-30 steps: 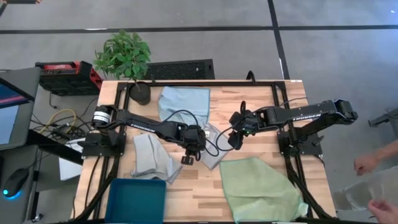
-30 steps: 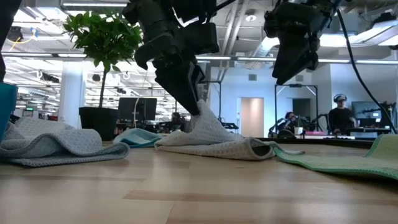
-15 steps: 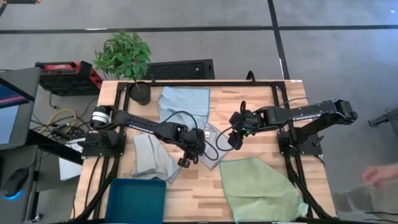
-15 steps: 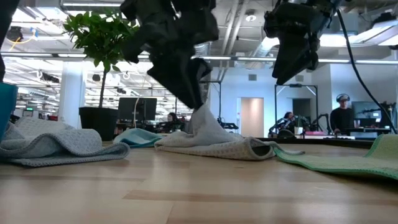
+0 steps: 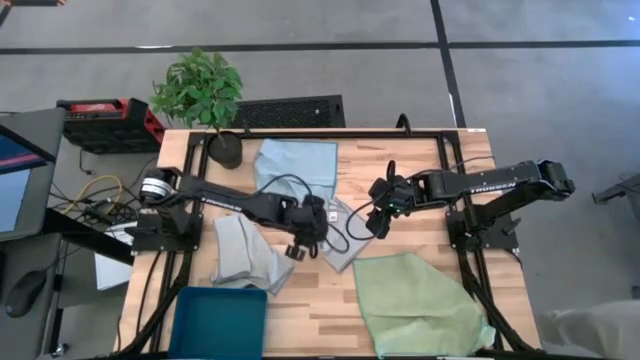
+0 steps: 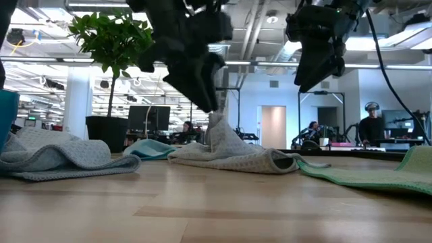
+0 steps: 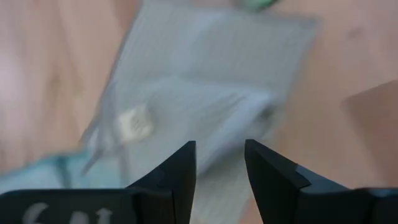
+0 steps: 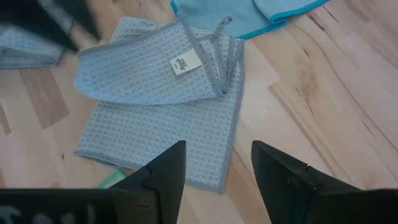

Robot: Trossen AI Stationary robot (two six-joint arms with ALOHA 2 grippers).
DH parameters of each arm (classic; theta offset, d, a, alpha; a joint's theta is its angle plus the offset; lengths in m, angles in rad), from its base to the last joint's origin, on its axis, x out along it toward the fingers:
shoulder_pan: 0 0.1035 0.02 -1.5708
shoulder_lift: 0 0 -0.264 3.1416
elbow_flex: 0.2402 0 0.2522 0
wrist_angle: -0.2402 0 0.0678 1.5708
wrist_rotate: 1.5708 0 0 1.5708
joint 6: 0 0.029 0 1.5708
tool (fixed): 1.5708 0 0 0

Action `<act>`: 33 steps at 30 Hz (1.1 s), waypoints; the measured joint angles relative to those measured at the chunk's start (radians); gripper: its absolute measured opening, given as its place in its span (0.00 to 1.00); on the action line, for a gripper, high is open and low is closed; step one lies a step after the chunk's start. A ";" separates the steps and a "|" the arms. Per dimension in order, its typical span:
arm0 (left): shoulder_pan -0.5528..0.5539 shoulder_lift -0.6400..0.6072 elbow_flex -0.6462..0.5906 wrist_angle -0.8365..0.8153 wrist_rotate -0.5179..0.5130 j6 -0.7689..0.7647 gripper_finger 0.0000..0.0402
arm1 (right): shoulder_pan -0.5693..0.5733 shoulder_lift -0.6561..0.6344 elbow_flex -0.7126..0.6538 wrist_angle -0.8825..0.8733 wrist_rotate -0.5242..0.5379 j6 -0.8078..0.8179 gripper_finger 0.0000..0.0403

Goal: Fold microfiber towels
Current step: Fold the gray microfiber towel

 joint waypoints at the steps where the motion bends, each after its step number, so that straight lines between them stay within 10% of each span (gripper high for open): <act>1: 0.014 -0.003 0.000 -0.024 -0.009 -0.009 0.32 | 0.000 0.000 0.000 0.000 0.000 0.000 0.51; 33: 0.076 0.016 -0.181 0.283 0.063 -0.101 0.32 | 0.000 0.000 0.000 0.010 0.000 -0.009 0.51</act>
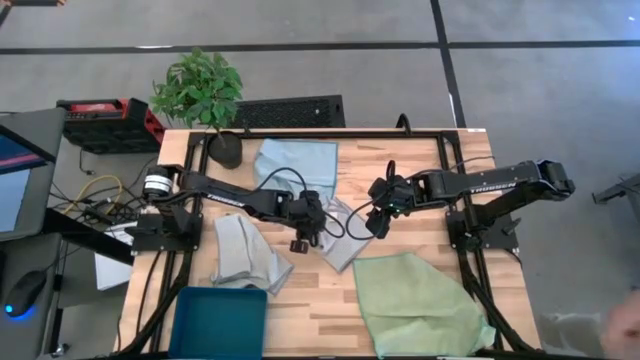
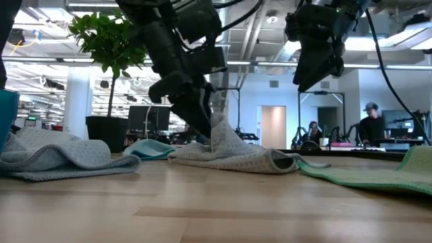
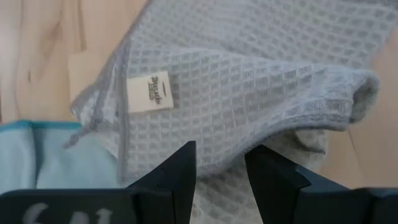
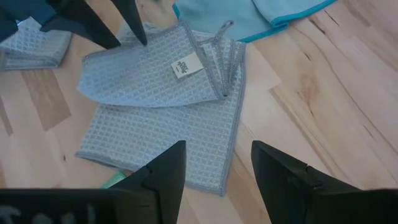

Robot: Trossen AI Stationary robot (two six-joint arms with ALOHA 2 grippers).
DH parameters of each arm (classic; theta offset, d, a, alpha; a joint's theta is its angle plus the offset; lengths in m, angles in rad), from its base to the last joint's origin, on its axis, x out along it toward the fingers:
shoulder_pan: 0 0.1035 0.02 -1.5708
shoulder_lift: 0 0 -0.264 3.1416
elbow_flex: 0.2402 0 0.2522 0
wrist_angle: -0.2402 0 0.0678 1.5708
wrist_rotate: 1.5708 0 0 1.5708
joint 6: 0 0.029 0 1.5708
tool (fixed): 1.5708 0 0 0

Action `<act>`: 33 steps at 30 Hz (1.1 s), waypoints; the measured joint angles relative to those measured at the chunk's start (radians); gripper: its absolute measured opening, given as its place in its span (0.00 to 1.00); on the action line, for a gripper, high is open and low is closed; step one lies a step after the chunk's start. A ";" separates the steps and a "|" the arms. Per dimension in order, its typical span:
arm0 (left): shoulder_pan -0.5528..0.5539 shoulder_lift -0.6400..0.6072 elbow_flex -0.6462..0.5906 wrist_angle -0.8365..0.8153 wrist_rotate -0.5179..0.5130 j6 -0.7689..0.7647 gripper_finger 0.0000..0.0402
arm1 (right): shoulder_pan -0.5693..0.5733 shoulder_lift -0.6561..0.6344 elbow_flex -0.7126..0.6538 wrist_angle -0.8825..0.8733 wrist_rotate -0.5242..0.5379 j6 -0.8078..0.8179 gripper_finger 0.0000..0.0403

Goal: Fold microfiber towels
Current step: Fold the gray microfiber towel

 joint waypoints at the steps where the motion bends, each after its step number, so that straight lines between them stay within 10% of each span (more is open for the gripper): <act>1: 0.000 0.012 0.003 0.025 0.002 0.000 0.32 | 0.000 0.000 0.000 0.001 0.000 0.000 0.51; 21: -0.028 0.100 0.009 0.348 0.141 0.013 0.32 | 0.000 0.000 0.000 0.017 0.000 0.000 0.51; 33: 0.000 -0.072 0.010 0.205 -0.018 -0.016 0.32 | 0.000 0.000 0.000 0.018 0.000 0.000 0.51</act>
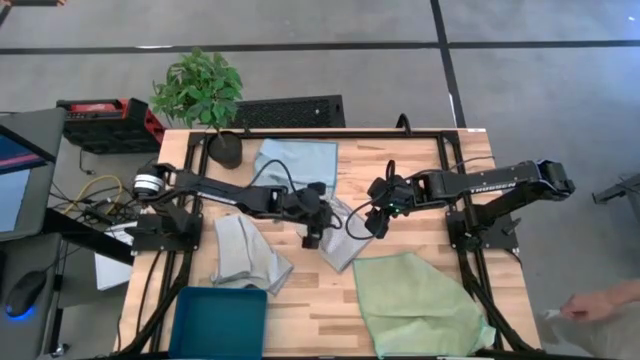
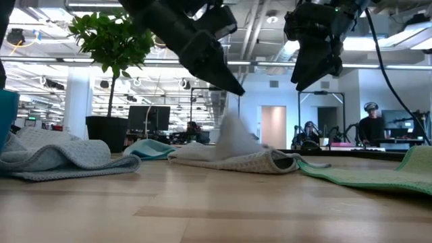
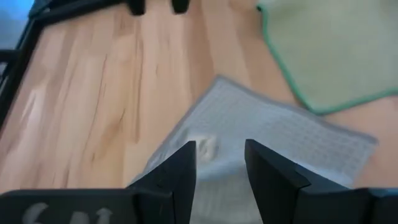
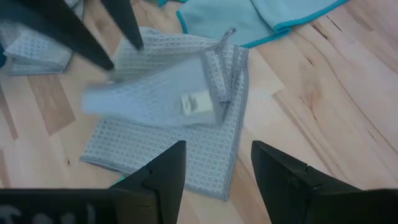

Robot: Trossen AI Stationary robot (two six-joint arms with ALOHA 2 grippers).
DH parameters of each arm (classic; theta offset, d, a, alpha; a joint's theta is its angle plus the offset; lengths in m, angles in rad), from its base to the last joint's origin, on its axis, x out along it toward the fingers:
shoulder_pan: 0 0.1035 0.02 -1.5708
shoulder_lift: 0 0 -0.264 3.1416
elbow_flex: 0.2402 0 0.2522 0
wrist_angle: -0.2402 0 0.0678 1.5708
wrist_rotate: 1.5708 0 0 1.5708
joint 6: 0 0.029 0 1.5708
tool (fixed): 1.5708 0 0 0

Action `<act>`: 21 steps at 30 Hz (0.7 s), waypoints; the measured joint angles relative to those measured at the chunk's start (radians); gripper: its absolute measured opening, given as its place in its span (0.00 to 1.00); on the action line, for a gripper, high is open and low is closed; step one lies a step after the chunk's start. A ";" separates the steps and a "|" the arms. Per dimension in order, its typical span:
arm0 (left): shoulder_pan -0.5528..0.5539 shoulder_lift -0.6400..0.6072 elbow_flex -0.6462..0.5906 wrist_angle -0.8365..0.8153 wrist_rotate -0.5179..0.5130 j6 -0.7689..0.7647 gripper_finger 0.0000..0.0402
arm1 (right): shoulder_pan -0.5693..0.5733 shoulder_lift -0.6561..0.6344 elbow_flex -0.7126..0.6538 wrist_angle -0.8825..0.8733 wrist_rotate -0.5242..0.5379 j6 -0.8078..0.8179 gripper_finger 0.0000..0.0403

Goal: Fold microfiber towels
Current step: Fold the gray microfiber towel

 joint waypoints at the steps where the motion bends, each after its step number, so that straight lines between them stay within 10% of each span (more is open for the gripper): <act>1: 0.007 -0.007 0.001 -0.031 0.000 0.000 0.32 | 0.000 0.000 0.000 0.000 0.000 0.000 0.51; 21: 0.022 0.135 -0.004 -0.164 -0.022 0.061 0.32 | 0.000 0.000 0.000 0.004 0.000 -0.001 0.51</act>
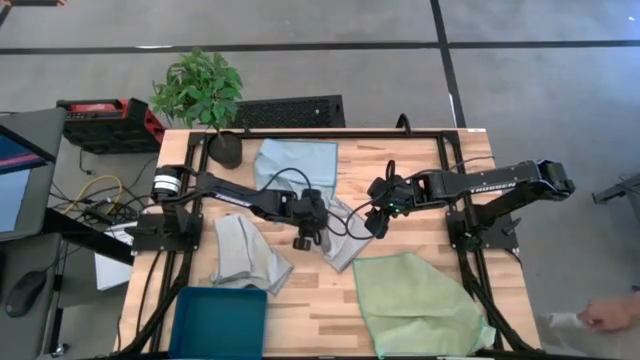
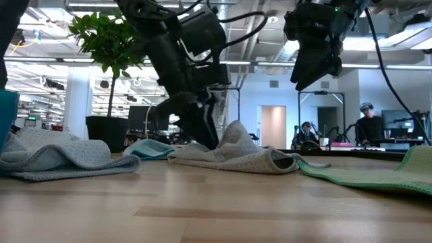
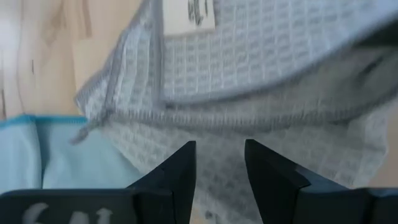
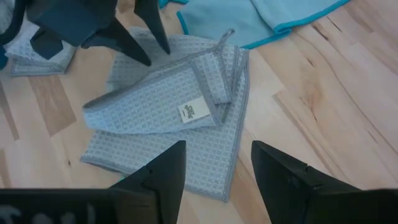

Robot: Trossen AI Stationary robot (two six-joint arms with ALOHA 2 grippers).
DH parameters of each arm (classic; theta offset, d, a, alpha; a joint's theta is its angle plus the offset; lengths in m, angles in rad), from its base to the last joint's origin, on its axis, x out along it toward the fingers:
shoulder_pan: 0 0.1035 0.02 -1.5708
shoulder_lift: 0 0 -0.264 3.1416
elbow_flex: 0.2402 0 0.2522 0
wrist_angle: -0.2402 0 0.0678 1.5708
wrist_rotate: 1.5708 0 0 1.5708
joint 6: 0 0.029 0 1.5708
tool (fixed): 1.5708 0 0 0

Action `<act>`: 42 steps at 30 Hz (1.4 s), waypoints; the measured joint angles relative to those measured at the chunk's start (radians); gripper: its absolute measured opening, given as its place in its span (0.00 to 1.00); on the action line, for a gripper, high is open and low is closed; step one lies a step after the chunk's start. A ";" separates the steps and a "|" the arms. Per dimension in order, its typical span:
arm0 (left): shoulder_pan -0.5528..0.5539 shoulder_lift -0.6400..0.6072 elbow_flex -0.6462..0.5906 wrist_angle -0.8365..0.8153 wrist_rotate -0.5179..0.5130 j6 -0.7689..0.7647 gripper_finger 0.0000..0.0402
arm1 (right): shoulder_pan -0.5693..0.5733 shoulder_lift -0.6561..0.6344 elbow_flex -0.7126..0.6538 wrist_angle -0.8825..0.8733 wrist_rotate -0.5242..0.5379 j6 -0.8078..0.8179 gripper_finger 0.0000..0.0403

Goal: Fold microfiber towels
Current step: Fold the gray microfiber towel

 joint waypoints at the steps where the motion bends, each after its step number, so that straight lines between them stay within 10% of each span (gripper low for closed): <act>1: 0.000 0.000 0.000 0.017 0.001 0.002 0.32 | 0.000 0.000 0.000 0.000 0.000 0.000 0.51; 23: 0.004 0.040 0.001 0.131 -0.010 0.032 0.32 | 0.006 0.000 0.000 0.002 0.000 0.000 0.51; 42: -0.028 0.065 0.002 0.432 0.218 0.030 0.32 | 0.006 0.000 0.000 0.004 0.000 0.000 0.51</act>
